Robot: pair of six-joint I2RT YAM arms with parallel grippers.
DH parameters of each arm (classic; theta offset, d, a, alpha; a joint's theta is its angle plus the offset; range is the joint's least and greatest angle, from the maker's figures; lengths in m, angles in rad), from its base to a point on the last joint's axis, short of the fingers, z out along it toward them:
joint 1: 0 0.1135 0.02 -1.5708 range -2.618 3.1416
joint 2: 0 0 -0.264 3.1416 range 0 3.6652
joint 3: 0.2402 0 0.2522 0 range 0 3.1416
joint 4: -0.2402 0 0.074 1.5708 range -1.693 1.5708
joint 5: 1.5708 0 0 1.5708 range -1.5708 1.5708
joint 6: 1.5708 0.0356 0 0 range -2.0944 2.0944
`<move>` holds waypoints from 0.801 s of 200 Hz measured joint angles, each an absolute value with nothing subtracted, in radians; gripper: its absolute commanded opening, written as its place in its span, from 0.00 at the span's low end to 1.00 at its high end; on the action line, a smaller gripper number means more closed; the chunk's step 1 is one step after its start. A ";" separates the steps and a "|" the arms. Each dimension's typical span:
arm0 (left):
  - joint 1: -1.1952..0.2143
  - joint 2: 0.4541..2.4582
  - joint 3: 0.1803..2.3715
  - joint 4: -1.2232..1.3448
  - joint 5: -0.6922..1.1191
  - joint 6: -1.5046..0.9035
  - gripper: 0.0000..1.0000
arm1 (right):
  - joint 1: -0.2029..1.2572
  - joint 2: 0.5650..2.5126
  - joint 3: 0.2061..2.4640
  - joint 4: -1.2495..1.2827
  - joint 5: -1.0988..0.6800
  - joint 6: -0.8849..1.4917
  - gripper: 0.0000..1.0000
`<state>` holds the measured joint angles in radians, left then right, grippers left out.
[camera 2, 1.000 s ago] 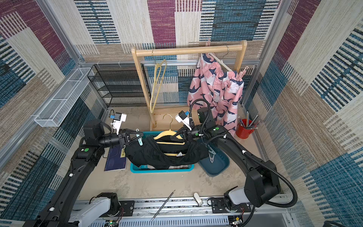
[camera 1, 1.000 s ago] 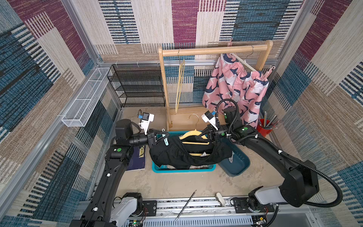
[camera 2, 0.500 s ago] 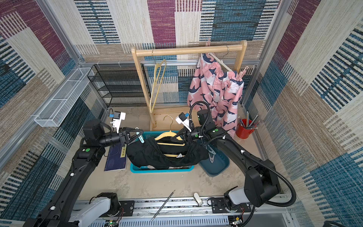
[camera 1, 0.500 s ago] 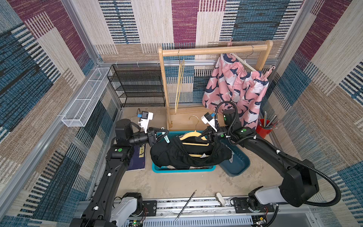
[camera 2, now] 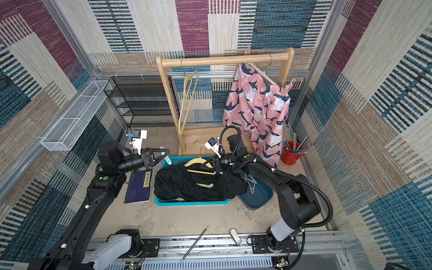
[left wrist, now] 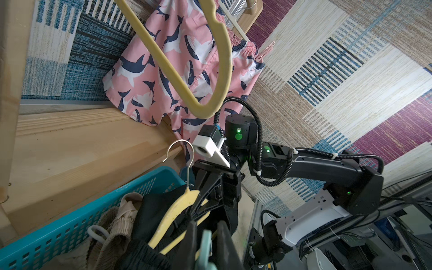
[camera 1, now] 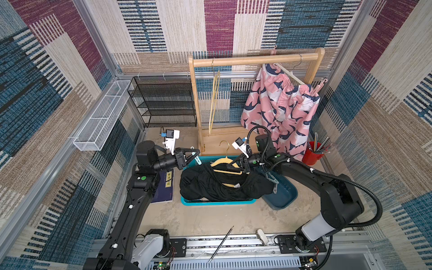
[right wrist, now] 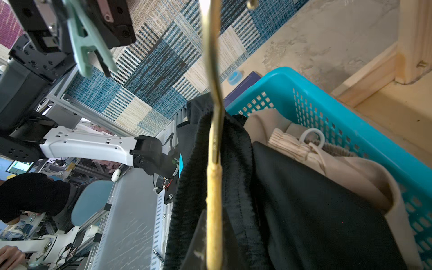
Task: Remove the clothespins securing shorts to the hanger
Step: Place the hanger in the basket.
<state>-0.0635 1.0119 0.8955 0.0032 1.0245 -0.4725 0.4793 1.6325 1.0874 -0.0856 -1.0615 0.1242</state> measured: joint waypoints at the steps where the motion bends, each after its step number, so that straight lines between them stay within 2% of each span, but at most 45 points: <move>1: -0.064 1.012 0.895 0.004 1.024 -0.473 0.00 | 0.479 1.634 1.088 -0.085 -1.061 0.125 0.01; 17: -0.064 1.010 0.883 0.011 1.024 -0.485 0.00 | 0.479 1.684 1.107 -0.072 -1.034 0.146 0.08; 38: -0.064 1.006 0.870 0.019 1.024 -0.499 0.00 | 0.479 1.725 1.119 -0.070 -0.974 0.175 0.41; 54: -0.064 1.008 0.862 0.025 1.018 -0.522 0.00 | 0.480 1.742 1.121 -0.074 -0.899 0.186 0.51; 110: -0.066 1.012 0.812 0.030 0.939 -0.609 0.00 | 0.484 1.654 1.109 -0.088 -0.629 0.230 0.59; 160: -0.085 0.994 0.769 0.030 0.809 -0.714 0.00 | 0.505 1.517 1.064 -0.143 -0.382 0.237 0.59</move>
